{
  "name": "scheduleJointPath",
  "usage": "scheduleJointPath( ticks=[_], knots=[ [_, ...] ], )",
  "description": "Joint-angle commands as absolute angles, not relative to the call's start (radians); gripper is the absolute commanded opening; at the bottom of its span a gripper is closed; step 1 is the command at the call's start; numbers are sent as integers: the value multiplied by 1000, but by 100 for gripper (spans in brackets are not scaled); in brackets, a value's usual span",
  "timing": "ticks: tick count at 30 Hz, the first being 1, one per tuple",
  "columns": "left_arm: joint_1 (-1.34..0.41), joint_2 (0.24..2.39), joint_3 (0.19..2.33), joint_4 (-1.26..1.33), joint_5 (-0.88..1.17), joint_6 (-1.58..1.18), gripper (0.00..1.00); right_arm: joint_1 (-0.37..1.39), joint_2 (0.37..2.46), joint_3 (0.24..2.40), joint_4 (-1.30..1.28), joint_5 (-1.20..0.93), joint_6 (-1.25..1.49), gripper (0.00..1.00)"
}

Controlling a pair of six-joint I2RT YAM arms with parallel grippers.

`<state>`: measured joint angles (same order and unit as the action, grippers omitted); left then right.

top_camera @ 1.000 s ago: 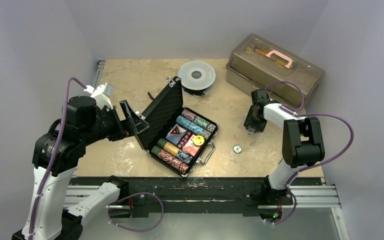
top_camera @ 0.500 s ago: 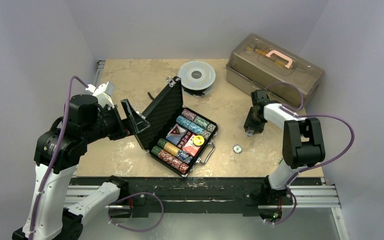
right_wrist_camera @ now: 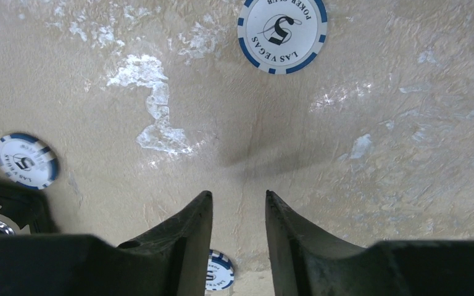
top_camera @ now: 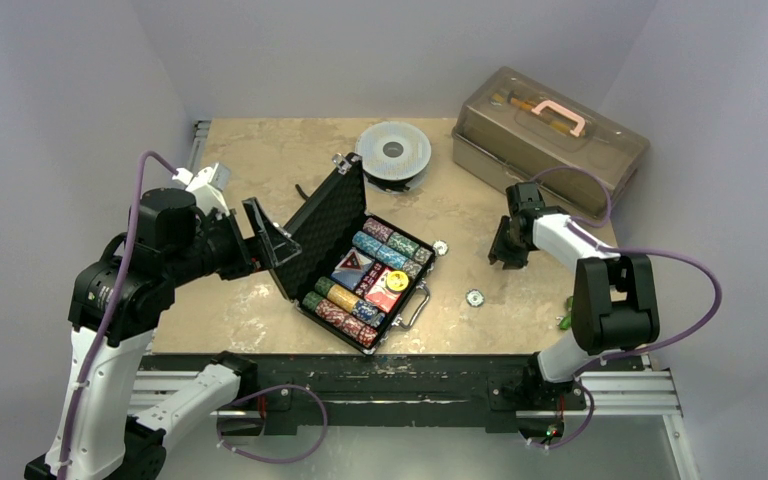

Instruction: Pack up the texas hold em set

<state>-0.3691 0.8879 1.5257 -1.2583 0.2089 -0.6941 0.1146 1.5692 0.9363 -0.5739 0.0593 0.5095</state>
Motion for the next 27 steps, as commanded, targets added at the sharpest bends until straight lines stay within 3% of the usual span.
scheduleJointPath(
  ticks=[1, 7, 13, 20, 27],
  knots=[
    [-376, 896, 1520, -1215, 235, -678, 80, 149, 1529, 945, -544, 37, 473, 42],
    [-376, 901, 1520, -1209, 248, -678, 80, 290, 1672, 1127, -566, 39, 460, 66],
    [-375, 897, 1524, -1216, 244, -680, 80, 377, 1838, 1355, -684, 125, 588, 82],
    [-376, 885, 1537, -1232, 227, -675, 80, 427, 1952, 1453, -779, 113, 740, 91],
    [-376, 885, 1542, -1236, 227, -670, 80, 488, 2025, 1517, -862, 162, 832, 81]
  ],
)
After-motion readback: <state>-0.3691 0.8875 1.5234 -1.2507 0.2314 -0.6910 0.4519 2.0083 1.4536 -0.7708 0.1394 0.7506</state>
